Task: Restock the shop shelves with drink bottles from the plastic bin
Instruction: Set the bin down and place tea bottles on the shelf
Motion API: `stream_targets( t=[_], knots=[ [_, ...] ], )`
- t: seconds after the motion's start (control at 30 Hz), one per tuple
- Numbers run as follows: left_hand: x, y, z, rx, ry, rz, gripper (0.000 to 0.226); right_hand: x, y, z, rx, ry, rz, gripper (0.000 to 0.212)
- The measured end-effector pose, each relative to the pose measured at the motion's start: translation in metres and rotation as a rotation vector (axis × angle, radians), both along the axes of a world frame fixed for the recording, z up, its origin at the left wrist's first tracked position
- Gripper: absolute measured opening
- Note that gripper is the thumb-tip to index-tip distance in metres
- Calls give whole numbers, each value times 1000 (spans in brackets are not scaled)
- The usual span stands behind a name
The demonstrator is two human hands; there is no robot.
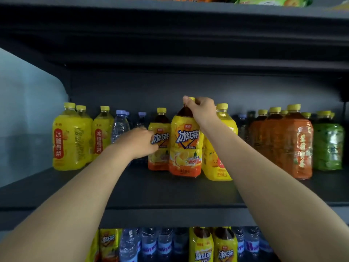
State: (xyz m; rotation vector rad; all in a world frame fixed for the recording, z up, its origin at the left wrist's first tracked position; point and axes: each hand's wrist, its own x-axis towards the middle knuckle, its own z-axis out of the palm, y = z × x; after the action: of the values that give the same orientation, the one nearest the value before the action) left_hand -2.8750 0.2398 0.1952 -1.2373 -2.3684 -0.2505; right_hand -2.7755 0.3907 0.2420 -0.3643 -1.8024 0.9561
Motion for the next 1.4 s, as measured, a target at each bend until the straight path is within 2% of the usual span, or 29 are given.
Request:
stream_targets(
  t=[0.07, 0.2, 0.33, 0.53, 0.7, 0.93, 1.23, 1.4],
  knots=[
    [-5, 4, -4, -11, -25, 2, 37, -11, 8, -10, 22, -40, -13, 38],
    [-11, 9, -10, -42, -38, 7, 38, -24, 15, -19, 111, -85, -64, 44],
    [-12, 9, -12, -55, -33, 18, 41, -27, 22, -20, 206, -125, -170, 38],
    [-9, 10, -17, -80, -46, 25, 40, -26, 19, -22, 283, -152, -197, 36],
    [-4, 7, -22, -80, -61, 25, 39, -13, 18, -25, 387, -285, -262, 49],
    [-2, 6, -23, -54, -89, 20, 36, -2, 6, -47, 470, -407, -284, 90],
    [-7, 5, -28, -48, -79, 7, 36, -11, 6, -42, 557, -491, -453, 71],
    [-16, 1, -32, -52, -88, 6, 37, -22, 14, -44, 526, -543, -445, 86]
  ],
)
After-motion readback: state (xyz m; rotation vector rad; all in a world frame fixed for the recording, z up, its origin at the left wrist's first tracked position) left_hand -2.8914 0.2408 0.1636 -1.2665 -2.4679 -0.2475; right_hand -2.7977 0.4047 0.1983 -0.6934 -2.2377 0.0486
